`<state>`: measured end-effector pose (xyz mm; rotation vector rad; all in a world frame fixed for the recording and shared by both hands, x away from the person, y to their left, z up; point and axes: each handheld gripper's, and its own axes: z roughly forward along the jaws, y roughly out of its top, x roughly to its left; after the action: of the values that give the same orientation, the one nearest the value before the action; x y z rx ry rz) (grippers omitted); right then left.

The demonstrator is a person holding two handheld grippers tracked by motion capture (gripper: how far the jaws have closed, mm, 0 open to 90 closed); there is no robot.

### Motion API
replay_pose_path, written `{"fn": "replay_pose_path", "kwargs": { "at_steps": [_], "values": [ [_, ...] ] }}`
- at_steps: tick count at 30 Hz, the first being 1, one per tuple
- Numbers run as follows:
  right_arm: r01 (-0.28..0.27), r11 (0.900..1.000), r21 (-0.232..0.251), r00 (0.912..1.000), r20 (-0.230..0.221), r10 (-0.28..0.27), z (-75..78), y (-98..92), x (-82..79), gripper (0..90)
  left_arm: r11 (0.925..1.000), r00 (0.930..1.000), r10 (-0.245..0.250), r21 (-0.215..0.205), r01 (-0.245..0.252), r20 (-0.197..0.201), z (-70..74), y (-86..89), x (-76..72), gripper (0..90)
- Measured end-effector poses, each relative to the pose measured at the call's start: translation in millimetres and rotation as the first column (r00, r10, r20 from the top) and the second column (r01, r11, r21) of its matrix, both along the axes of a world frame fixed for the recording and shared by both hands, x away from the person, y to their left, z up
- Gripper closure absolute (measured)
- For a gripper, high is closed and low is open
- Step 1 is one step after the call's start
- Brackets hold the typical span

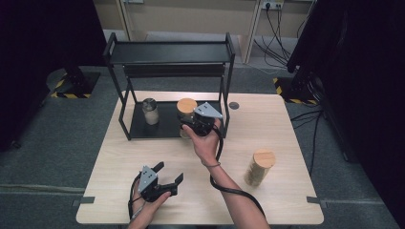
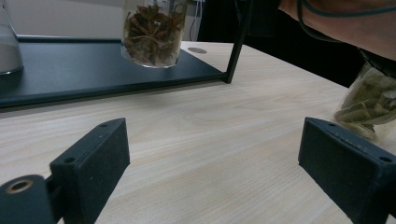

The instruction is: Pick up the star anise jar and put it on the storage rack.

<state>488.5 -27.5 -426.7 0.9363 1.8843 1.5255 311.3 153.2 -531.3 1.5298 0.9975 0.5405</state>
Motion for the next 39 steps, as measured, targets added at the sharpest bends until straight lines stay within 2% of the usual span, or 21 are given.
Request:
{"fn": "replay_pose_path", "kwargs": {
  "at_steps": [18,39],
  "values": [
    [0.008,1.0,0.005,0.9996,-0.026,-0.008,-1.7,13.2,19.7,25.5,1.0,1.0,-0.002,0.001,0.002,0.005,0.0,-0.1,-0.5,8.2],
    [0.011,1.0,-0.011,0.9991,-0.042,-0.012,-2.9,29.5,37.3,25.5,1.0,0.9999,-0.004,0.003,0.004,0.012,-0.1,-0.6,-0.9,8.2]
  ]
}}
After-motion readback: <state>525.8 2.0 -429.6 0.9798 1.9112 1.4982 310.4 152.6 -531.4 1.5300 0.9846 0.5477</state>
